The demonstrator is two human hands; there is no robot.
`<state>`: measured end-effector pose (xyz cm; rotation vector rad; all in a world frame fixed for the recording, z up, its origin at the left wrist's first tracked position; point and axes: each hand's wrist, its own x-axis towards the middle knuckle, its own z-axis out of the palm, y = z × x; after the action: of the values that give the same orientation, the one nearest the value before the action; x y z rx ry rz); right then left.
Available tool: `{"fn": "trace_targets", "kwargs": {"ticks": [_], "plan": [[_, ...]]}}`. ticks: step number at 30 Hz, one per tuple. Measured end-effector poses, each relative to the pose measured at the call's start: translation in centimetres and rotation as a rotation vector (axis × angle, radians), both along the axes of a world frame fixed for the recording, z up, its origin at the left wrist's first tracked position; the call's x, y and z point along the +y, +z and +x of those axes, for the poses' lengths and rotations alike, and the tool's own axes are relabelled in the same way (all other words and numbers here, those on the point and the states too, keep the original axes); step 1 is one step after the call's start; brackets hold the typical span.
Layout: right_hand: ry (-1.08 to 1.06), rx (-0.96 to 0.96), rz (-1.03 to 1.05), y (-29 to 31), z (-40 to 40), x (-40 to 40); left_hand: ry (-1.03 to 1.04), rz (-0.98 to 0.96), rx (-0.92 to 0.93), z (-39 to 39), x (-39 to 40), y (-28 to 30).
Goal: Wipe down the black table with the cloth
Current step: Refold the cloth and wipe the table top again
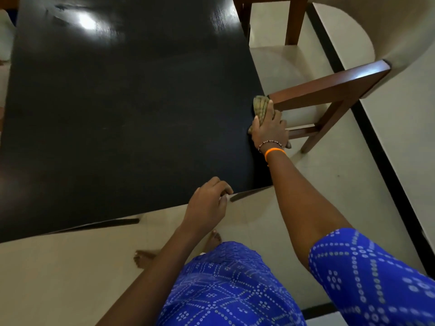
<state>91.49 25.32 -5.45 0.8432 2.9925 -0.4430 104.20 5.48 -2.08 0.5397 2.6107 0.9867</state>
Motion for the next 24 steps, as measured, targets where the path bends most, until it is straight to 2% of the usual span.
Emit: {"fn": "trace_targets", "kwargs": {"ticks": [7,14,16,18,20,24], "plan": [[0.029,-0.046,-0.120,-0.3,4.1,1.5,0.033,0.100,-0.097,0.9,-0.4,-0.2],[-0.163,0.085,-0.053,-1.3,14.0,-0.3,0.067,0.166,-0.166,2.3,-2.7,-0.9],[-0.317,0.188,-0.180,-1.8,15.5,-1.7,0.061,0.179,-0.195,2.7,-3.9,-0.9],[-0.527,0.376,-0.444,-2.1,15.7,-3.9,0.062,0.198,-0.209,3.1,-5.4,-0.9],[-0.659,0.523,-0.624,-2.0,15.2,-6.8,0.042,0.186,-0.191,3.5,-7.4,-1.0],[-0.753,0.552,-0.782,-1.9,13.6,-13.9,0.092,0.163,-0.181,4.6,-13.0,-1.7]]}}
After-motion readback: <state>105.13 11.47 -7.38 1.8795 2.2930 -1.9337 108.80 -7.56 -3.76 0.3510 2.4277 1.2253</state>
